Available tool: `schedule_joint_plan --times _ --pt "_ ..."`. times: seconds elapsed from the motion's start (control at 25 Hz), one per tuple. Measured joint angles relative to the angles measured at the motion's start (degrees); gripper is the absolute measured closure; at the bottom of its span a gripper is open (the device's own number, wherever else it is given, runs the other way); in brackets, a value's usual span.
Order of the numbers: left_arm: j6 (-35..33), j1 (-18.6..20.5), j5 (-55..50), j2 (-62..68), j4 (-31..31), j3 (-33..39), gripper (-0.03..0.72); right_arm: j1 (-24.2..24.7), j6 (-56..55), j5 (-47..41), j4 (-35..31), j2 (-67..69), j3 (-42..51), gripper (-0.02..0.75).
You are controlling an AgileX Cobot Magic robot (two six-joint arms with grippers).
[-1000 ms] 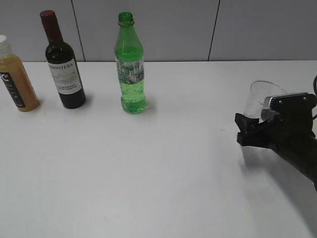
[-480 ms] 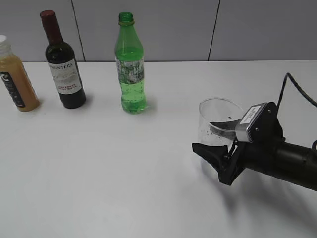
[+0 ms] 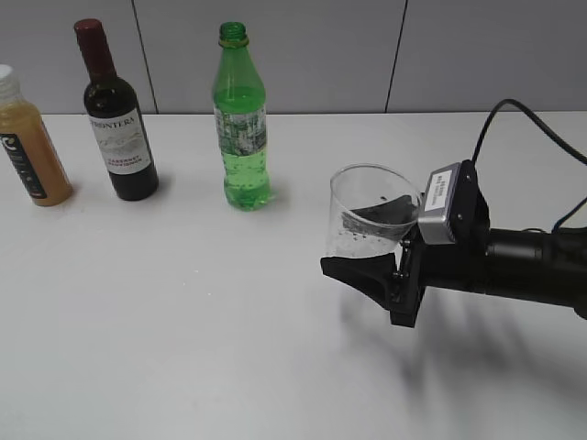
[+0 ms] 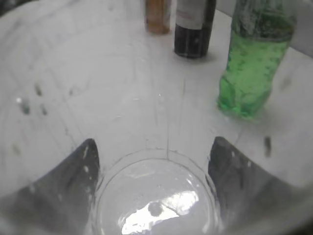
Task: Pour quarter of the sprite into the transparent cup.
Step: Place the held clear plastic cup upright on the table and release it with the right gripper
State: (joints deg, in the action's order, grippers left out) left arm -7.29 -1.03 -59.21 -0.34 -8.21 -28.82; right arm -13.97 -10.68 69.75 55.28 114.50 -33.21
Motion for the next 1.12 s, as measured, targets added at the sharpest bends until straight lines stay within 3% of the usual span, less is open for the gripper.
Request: schedule_joint_plan --times 0.44,1.12 --pt "0.0 0.0 0.0 0.0 0.05 0.0 0.099 -7.51 -2.37 -9.15 4.86 5.78 -10.63 0.21" --pt "0.0 0.0 0.0 0.0 0.05 0.0 0.099 -13.22 -9.53 -11.2 6.04 15.04 -23.71 0.209"
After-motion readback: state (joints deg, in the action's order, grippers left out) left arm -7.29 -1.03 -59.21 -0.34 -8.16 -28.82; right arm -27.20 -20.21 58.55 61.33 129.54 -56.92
